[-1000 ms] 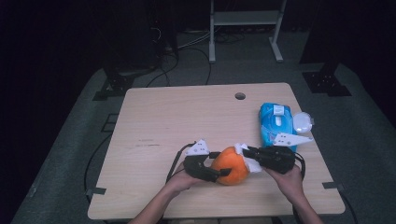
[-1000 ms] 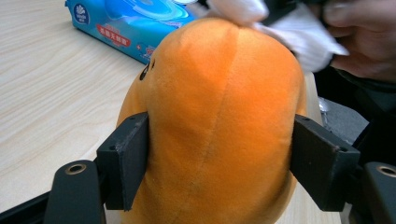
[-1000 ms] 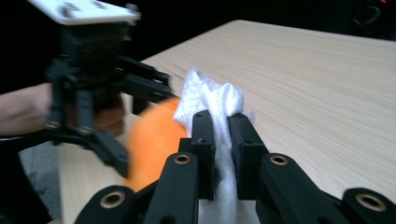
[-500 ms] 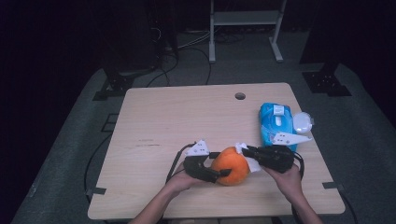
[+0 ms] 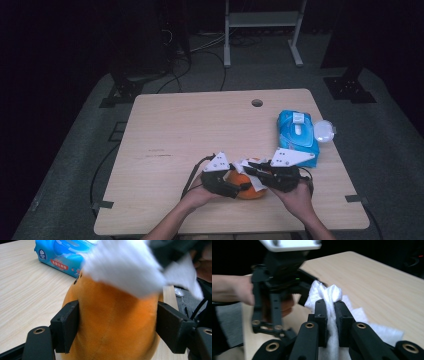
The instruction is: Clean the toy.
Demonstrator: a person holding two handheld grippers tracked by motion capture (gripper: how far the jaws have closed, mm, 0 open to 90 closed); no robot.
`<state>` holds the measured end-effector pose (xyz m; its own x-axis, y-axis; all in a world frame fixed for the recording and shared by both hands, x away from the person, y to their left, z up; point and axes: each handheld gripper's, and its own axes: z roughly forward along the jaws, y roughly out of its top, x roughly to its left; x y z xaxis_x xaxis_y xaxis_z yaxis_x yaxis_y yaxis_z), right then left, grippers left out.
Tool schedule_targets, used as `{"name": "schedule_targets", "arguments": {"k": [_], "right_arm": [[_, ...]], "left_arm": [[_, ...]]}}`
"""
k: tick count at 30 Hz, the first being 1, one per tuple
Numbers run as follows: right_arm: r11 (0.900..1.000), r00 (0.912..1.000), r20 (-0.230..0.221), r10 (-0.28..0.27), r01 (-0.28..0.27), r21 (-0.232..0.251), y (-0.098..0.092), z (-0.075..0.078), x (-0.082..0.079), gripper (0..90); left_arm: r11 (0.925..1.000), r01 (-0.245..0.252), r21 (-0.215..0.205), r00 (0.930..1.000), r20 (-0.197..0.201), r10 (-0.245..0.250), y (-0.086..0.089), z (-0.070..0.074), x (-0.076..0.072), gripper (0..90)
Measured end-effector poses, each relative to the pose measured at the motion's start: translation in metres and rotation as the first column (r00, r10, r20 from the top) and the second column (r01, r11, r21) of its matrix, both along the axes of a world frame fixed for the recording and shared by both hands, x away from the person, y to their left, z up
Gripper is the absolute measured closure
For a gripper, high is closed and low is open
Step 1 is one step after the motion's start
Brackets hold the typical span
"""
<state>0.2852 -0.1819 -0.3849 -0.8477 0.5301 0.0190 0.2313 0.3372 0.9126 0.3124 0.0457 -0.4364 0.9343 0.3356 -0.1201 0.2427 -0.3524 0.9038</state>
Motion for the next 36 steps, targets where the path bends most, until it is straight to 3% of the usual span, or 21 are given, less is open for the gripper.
{"name": "schedule_targets", "arguments": {"k": [8, 12, 18, 21, 24, 27, 36], "right_arm": [[0.996, 0.9956, -0.001, -0.094, 0.094, 0.006, -0.028, -0.004, 0.009, 80.8], [0.994, 0.9939, 0.016, -0.109, 0.109, -0.020, -0.029, -0.005, 0.003, 80.8], [0.999, 0.9990, 0.028, -0.036, 0.037, -0.026, -0.009, 0.001, -0.008, 80.7], [0.998, 0.9984, 0.050, -0.025, 0.027, -0.055, -0.001, 0.001, -0.009, 80.5], [0.998, 0.9976, 0.050, -0.047, 0.050, -0.044, -0.007, 0.001, -0.005, 80.7], [0.998, 0.9980, 0.019, -0.060, 0.060, -0.014, -0.016, -0.002, -0.002, 80.7], [0.999, 0.9991, -0.006, -0.042, 0.042, -0.003, -0.018, -0.003, 0.000, 80.7]], "left_arm": [[0.9999, 0.003, -0.010, 0.9999, -0.014, -0.003, 0.004, 0.000, 0.003, 24.9], [1.0000, -0.002, -0.005, 0.9999, -0.015, 0.002, 0.002, 0.000, 0.003, 23.7], [0.9999, -0.014, -0.004, 0.9998, -0.015, 0.014, -0.001, 0.000, 0.002, 23.3], [0.9999, -0.010, -0.002, 0.9999, -0.011, 0.010, 0.000, 0.000, 0.001, 23.2], [0.9999, 0.011, -0.010, 0.9997, 0.021, -0.011, 0.001, 0.001, 0.002, 20.0], [0.9993, 0.036, -0.007, 0.9977, 0.058, -0.036, 0.003, 0.002, 0.005, 13.3], [0.9945, 0.105, -0.001, 0.9941, 0.028, -0.105, 0.002, -0.013, 0.013, 5.1]]}}
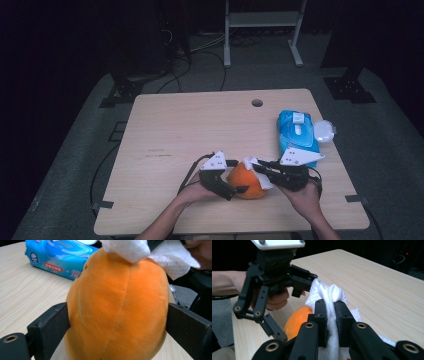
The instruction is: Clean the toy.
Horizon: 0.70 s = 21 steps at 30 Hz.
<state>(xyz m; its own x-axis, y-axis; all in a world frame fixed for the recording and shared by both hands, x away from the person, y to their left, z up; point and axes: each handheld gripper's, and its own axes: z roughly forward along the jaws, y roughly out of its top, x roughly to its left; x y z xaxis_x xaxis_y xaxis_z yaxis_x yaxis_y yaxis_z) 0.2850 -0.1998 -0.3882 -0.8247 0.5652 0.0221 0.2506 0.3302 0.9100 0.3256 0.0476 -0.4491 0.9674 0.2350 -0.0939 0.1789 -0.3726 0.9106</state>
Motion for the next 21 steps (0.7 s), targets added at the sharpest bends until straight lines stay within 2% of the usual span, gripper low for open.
{"name": "schedule_targets", "arguments": {"k": [2, 4, 7, 9, 11, 15, 17, 19, 21], "right_arm": [[1.000, 1.0000, -0.005, 0.001, -0.001, 0.004, 0.001, 0.000, 0.000, 80.7], [1.000, 1.0000, -0.003, 0.000, 0.000, 0.000, 0.002, 0.000, 0.000, 80.7], [1.000, 0.9999, 0.007, -0.008, 0.008, -0.001, 0.003, 0.001, -0.001, 80.7], [1.000, 0.9998, 0.016, -0.014, 0.014, 0.001, 0.002, 0.004, -0.001, 80.7], [1.000, 0.9995, 0.025, -0.019, 0.018, 0.014, -0.002, 0.008, -0.001, 80.7], [0.997, 0.9993, 0.023, -0.028, 0.026, 0.077, -0.013, 0.014, 0.001, 80.7], [0.993, 0.9997, 0.004, -0.022, 0.022, 0.116, -0.016, 0.014, 0.002, 80.8], [0.992, 0.9998, 0.000, -0.018, 0.018, 0.126, -0.016, 0.013, 0.002, 80.8], [0.992, 0.9998, -0.012, -0.015, 0.017, 0.124, -0.015, 0.011, 0.004, 80.8]], "left_arm": [[0.9998, 0.004, 0.019, 0.9996, 0.027, -0.005, -0.005, -0.004, -0.002, 3.5], [0.9998, -0.007, 0.019, 0.9995, 0.031, 0.006, -0.006, -0.004, -0.003, 4.4], [0.9994, -0.023, 0.025, 0.9979, 0.062, 0.021, -0.003, 0.002, -0.005, 17.8], [0.9991, -0.035, 0.026, 0.9971, 0.068, 0.033, -0.002, 0.009, -0.008, 24.3], [0.9991, -0.042, 0.008, 0.9957, 0.083, 0.041, 0.000, 0.018, -0.009, 27.9], [0.9987, -0.044, -0.024, 0.9911, 0.125, 0.047, 0.008, 0.039, -0.014, 30.4], [0.9989, -0.041, -0.022, 0.9890, 0.141, 0.044, 0.011, 0.047, -0.017, 30.7], [0.9991, -0.039, -0.018, 0.9886, 0.145, 0.042, 0.015, 0.053, -0.018, 30.7], [0.9991, -0.041, 0.004, 0.9890, 0.142, 0.040, 0.017, 0.053, -0.017, 30.9]]}}
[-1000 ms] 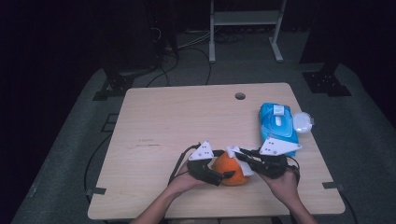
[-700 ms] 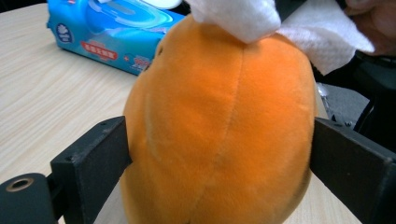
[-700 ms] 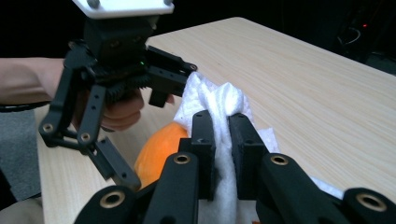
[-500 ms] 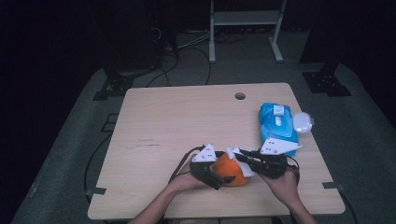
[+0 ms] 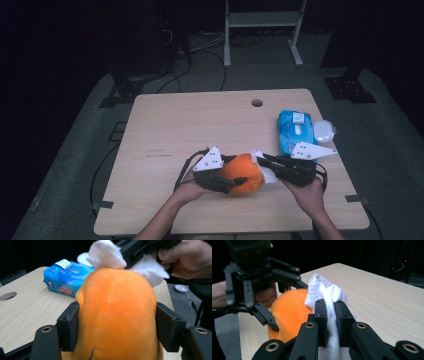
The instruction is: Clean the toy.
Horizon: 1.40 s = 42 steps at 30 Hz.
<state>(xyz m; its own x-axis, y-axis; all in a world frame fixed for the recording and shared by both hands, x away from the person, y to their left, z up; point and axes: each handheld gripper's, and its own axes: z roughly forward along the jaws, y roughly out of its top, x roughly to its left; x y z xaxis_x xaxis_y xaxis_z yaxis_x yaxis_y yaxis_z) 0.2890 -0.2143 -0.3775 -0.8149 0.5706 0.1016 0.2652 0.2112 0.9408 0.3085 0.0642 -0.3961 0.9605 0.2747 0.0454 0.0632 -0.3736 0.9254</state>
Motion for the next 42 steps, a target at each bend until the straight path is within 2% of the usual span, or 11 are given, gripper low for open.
{"name": "schedule_targets", "arguments": {"k": [5, 6, 9, 13, 16, 21, 26, 30, 32, 34, 42], "right_arm": [[1.000, 0.9969, -0.079, 0.002, -0.004, -0.015, 0.004, -0.019, 0.010, 80.8], [1.000, 0.9964, -0.084, 0.002, -0.004, -0.025, 0.006, -0.021, 0.011, 80.8], [1.000, 0.9971, -0.076, 0.006, -0.008, -0.029, 0.009, -0.020, 0.009, 81.1], [0.999, 0.9966, -0.068, 0.046, -0.048, -0.015, 0.019, -0.017, 0.005, 81.0], [0.997, 0.9960, -0.051, 0.073, -0.075, -0.036, 0.028, -0.016, 0.001, 80.9], [0.998, 0.9974, -0.060, 0.039, -0.042, -0.052, 0.021, -0.020, 0.006, 81.0], [0.999, 0.9950, -0.098, 0.020, -0.023, -0.029, 0.010, -0.027, 0.013, 81.0], [0.999, 0.9952, -0.097, 0.014, -0.017, -0.036, 0.009, -0.028, 0.013, 81.0], [0.999, 0.9955, -0.094, -0.001, -0.004, -0.049, 0.007, -0.029, 0.014, 80.9], [0.999, 0.9940, -0.109, -0.014, 0.009, -0.041, 0.002, -0.031, 0.016, 80.9], [0.999, 0.9906, -0.133, -0.029, 0.026, -0.022, -0.007, -0.035, 0.020, 80.9]], "left_arm": [[0.9962, -0.010, 0.087, 0.9987, -0.050, 0.014, -0.003, -0.015, 0.005, 30.8], [0.9958, -0.011, 0.091, 0.9986, -0.050, 0.016, -0.005, -0.018, 0.005, 30.6], [0.9961, -0.016, 0.087, 0.9982, -0.057, 0.021, -0.008, -0.019, 0.006, 29.4], [0.9951, -0.012, 0.098, 0.9985, -0.053, 0.017, -0.017, -0.024, 0.004, 26.9], [0.9943, -0.009, 0.106, 0.9990, -0.043, 0.014, -0.021, -0.026, 0.002, 25.4], [0.9962, -0.002, 0.088, 0.9989, -0.047, 0.007, -0.018, -0.027, 0.004, 23.7], [0.9993, 0.021, 0.030, 0.9973, -0.070, -0.019, -0.011, -0.028, 0.010, 16.6], [0.9988, 0.047, 0.012, 0.9962, -0.074, -0.046, -0.005, -0.028, 0.013, 14.0], [0.9992, 0.039, 0.006, 0.9968, -0.070, -0.038, 0.001, -0.028, 0.015, 12.5], [0.9991, 0.040, -0.011, 0.9948, -0.093, -0.041, 0.007, -0.031, 0.018, 11.6], [0.9985, 0.054, 0.004, 0.9901, -0.130, -0.053, 0.010, -0.046, 0.026, 8.8]]}}
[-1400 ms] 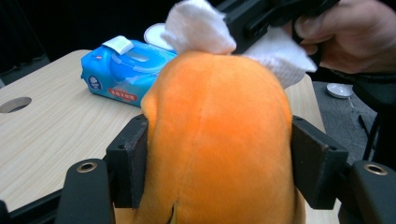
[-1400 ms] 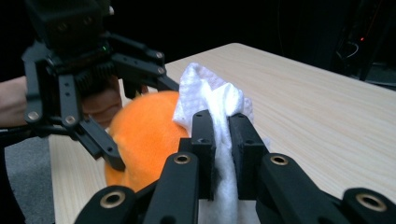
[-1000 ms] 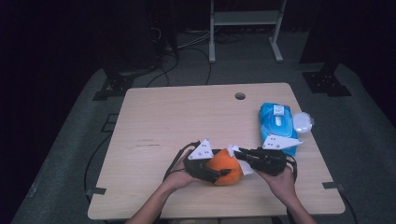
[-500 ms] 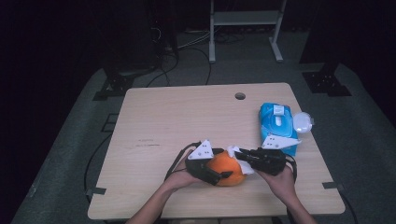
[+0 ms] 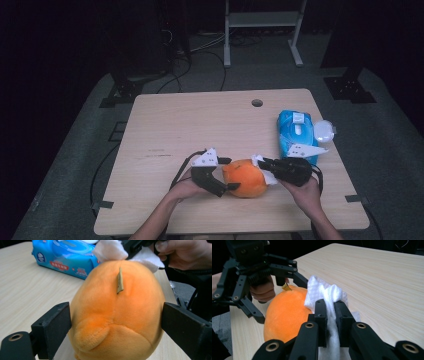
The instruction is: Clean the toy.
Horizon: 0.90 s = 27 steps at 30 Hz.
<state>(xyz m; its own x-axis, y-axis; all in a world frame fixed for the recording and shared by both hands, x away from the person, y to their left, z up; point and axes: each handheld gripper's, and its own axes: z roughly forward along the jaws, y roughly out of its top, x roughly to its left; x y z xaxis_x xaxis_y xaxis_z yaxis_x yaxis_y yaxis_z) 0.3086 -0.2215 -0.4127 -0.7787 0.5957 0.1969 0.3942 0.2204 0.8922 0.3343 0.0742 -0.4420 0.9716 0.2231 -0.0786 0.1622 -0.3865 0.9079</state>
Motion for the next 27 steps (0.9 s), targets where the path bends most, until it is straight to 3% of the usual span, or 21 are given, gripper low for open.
{"name": "schedule_targets", "arguments": {"k": [7, 13, 20, 24, 27], "right_arm": [[1.000, 0.9998, -0.022, -0.004, 0.005, 0.026, -0.005, -0.003, 0.003, 80.8], [0.999, 0.9999, -0.011, 0.010, -0.010, 0.042, -0.001, 0.003, 0.000, 80.9], [0.997, 0.9964, 0.034, 0.078, -0.079, 0.025, 0.023, 0.011, -0.008, 80.8], [0.997, 0.9964, 0.043, 0.074, -0.074, 0.002, 0.025, 0.011, -0.008, 80.9], [0.999, 0.9982, 0.026, 0.054, -0.054, -0.002, 0.019, 0.008, -0.005, 80.9]], "left_arm": [[1.0000, 0.004, 0.002, 0.9999, -0.013, -0.004, -0.002, -0.009, 0.001, 8.2], [1.0000, -0.003, 0.009, 1.0000, -0.007, 0.004, -0.006, -0.009, 0.000, 16.8], [0.9997, -0.004, 0.023, 1.0000, 0.009, 0.004, -0.012, -0.009, -0.004, 17.1], [1.0000, -0.004, 0.005, 1.0000, -0.001, 0.004, -0.011, -0.009, -0.003, 16.8], [1.0000, -0.005, -0.006, 0.9997, -0.024, 0.005, -0.011, -0.011, 0.000, 10.4]]}}
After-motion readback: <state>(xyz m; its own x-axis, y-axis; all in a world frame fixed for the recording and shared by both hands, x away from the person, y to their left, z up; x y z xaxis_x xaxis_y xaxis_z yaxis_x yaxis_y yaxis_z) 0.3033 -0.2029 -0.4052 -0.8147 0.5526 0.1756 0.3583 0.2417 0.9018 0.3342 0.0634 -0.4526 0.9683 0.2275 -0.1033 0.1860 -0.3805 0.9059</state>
